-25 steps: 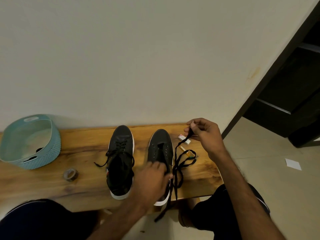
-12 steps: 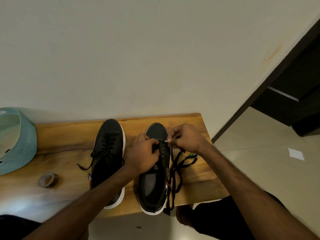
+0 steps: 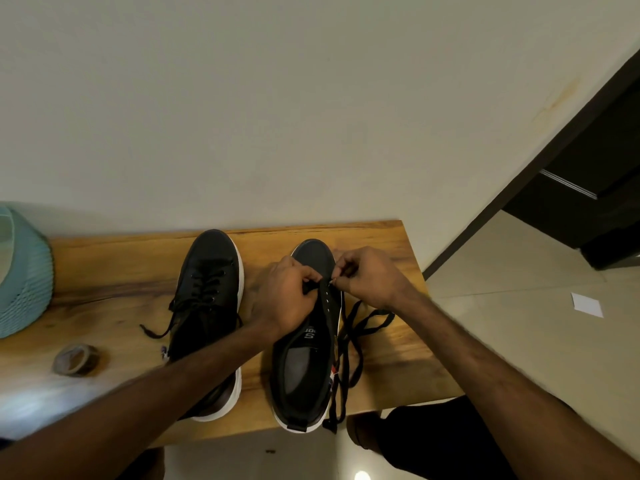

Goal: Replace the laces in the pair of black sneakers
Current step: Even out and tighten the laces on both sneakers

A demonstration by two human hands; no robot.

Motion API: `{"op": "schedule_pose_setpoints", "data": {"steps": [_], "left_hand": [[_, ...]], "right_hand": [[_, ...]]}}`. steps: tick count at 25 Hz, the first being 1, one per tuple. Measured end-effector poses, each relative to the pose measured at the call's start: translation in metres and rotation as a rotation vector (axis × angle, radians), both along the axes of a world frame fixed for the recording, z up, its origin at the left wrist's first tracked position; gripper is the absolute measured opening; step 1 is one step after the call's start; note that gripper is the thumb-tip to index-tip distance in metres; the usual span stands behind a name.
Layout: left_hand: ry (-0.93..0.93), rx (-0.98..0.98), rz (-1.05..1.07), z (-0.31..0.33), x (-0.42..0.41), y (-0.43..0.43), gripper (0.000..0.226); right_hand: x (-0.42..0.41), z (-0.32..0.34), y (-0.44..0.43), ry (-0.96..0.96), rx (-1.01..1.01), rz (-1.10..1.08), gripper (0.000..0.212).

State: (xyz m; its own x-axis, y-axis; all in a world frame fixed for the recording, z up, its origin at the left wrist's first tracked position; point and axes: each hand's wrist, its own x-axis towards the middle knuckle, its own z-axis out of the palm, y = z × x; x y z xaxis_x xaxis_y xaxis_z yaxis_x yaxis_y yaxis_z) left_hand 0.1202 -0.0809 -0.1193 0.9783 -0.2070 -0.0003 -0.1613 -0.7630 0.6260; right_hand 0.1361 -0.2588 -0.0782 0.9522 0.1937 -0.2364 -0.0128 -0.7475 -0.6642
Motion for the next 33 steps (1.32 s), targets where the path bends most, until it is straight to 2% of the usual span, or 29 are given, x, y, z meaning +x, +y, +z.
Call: {"op": "schedule_pose_setpoints", "data": {"steps": [3,9,16,20,27,33], "left_hand": [[-0.01,0.008,0.014,-0.002,0.0,-0.001,0.019],[0.004,0.035,0.038,-0.006,0.0,-0.001,0.021],[0.027,0.003,0.063,-0.001,-0.002,-0.003,0.02],[0.028,0.003,0.075,0.003,-0.005,-0.004,0.021],[0.023,0.002,0.088,0.003,-0.007,-0.005,0.019],[-0.021,0.014,0.059,0.002,-0.009,-0.005,0.021]], "right_hand": [[-0.001,-0.001,0.002,-0.045,-0.025,0.027,0.004],[-0.003,-0.004,0.005,-0.035,0.058,0.008,0.006],[-0.008,-0.012,0.008,-0.009,0.179,-0.144,0.008],[-0.008,-0.014,0.009,-0.05,0.132,-0.093,0.007],[-0.006,-0.008,0.006,0.035,0.137,-0.128,0.007],[-0.011,-0.007,0.014,-0.061,0.098,-0.159,0.029]]}}
